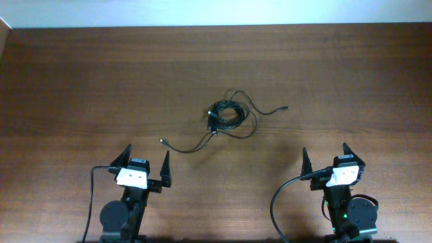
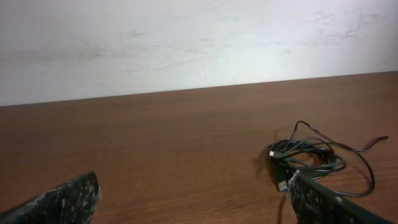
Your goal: Untangle cables
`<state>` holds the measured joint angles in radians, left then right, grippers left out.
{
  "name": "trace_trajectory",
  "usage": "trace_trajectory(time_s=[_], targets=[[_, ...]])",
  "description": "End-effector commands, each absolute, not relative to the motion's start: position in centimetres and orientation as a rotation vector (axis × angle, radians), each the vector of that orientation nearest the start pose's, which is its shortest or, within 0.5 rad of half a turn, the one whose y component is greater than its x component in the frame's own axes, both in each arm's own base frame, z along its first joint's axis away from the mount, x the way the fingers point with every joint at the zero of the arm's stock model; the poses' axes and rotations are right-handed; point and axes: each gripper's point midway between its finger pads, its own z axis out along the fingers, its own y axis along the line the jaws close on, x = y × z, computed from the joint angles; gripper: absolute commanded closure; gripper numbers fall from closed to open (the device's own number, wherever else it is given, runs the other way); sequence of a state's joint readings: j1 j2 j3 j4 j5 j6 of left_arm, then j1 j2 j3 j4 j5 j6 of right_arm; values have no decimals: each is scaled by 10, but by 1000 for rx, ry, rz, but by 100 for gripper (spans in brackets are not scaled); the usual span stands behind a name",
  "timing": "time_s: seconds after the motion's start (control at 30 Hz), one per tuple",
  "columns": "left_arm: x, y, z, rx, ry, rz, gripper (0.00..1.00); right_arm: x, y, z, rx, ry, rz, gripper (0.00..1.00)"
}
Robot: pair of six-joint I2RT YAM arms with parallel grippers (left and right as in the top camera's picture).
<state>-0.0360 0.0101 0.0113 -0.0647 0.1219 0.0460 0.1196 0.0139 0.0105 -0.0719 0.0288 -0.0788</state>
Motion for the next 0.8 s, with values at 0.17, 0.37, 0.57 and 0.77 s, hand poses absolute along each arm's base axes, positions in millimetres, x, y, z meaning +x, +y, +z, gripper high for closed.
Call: trace_trajectory(time_s=[0.17, 0.37, 0.57, 0.77], targets=[[245, -23, 163, 142, 1619, -49, 1, 245, 24, 155, -136, 1645, 8, 1], [243, -22, 186, 140, 1559, -45, 1, 245, 24, 155, -136, 1645, 8, 1], [220, -22, 253, 139, 1555, -45, 1, 245, 24, 155, -136, 1645, 8, 1], [219, -23, 301, 146, 1679, -56, 1, 245, 24, 155, -136, 1646, 8, 2]])
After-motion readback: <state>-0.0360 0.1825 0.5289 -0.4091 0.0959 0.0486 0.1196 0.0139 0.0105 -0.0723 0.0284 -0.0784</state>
